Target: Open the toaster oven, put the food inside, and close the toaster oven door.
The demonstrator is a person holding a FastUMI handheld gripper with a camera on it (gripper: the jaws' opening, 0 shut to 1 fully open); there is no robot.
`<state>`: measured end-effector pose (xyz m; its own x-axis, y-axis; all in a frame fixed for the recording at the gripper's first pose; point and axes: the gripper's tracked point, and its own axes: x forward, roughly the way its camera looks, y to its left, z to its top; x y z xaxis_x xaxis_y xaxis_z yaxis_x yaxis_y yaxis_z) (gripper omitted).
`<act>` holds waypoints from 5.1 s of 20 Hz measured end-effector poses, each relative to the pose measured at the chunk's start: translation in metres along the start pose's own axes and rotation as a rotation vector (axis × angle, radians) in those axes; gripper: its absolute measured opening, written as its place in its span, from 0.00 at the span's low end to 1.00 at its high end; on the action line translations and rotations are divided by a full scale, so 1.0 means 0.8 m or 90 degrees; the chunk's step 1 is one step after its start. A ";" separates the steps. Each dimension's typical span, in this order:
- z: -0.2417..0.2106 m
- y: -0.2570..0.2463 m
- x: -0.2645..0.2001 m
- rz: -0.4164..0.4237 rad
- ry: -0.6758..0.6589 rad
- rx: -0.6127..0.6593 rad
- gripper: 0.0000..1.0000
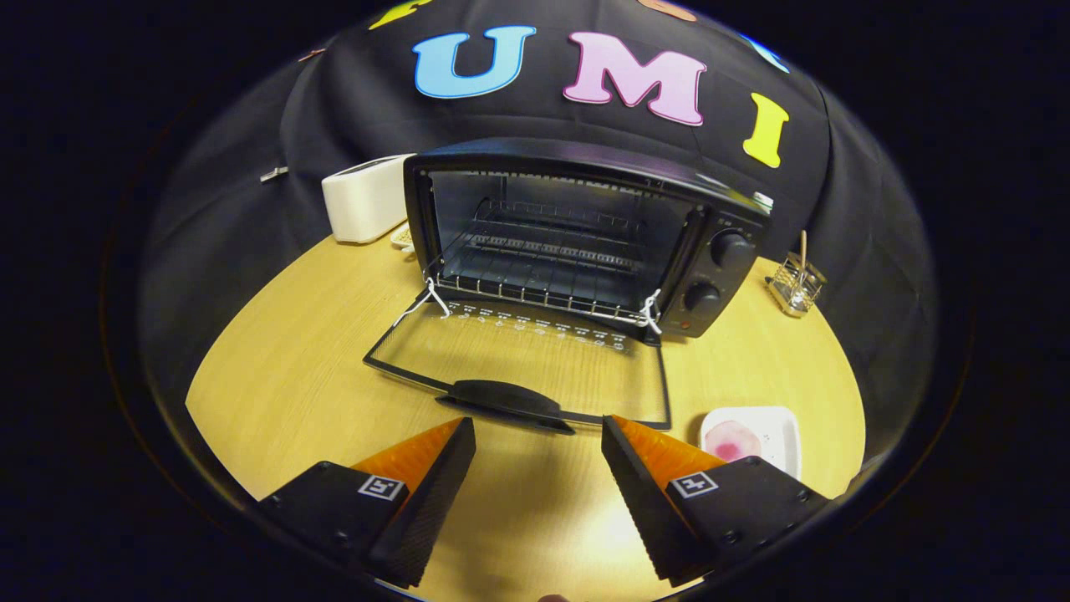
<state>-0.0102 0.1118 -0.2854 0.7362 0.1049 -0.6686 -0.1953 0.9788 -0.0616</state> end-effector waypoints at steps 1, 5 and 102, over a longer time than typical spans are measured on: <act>0.001 -0.015 -0.012 -0.002 -0.005 -0.003 0.99; 0.015 -0.093 -0.048 -0.021 -0.027 0.006 0.99; 0.073 -0.028 0.044 0.168 0.114 0.757 0.05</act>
<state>0.0580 0.1040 -0.2642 0.6466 0.3898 -0.6557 0.4559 0.4918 0.7419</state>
